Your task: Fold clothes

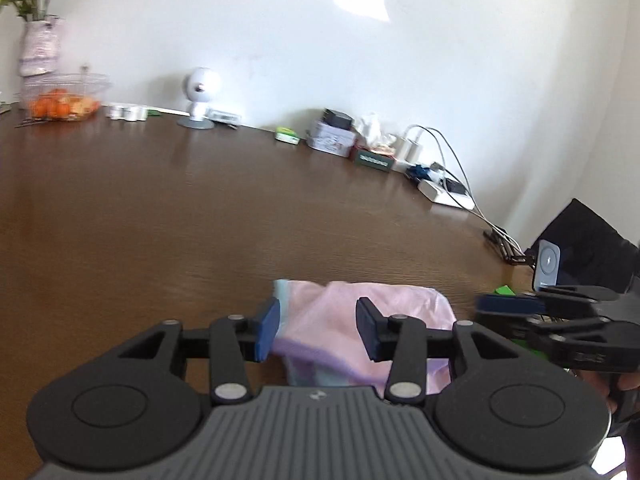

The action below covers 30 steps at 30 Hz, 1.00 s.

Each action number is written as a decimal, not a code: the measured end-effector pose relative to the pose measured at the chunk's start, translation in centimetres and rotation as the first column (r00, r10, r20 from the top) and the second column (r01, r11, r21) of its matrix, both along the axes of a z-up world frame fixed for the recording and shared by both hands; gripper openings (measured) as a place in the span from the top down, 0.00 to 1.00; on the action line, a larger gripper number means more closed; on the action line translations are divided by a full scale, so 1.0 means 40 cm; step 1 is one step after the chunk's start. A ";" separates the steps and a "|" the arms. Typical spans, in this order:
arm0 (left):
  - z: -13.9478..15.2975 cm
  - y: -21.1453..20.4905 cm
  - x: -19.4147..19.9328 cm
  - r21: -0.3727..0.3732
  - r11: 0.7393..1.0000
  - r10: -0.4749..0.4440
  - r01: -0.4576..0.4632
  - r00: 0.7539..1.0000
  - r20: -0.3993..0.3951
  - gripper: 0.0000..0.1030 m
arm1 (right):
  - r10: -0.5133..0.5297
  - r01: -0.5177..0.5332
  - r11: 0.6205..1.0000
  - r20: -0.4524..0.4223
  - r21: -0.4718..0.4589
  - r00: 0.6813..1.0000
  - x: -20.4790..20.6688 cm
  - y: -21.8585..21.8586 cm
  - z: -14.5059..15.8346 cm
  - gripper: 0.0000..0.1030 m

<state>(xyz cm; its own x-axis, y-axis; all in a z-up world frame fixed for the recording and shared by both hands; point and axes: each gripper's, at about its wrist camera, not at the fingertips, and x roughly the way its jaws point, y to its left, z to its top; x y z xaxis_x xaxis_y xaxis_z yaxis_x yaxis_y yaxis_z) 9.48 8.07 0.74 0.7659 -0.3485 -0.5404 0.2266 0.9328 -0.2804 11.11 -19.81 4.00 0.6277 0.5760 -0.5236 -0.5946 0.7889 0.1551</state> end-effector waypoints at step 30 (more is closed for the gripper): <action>-0.035 -0.100 0.070 0.077 0.996 0.053 -0.053 0.999 -0.003 0.63 | -0.226 0.218 0.971 -0.078 -0.098 0.971 0.071 -0.016 -0.110 0.72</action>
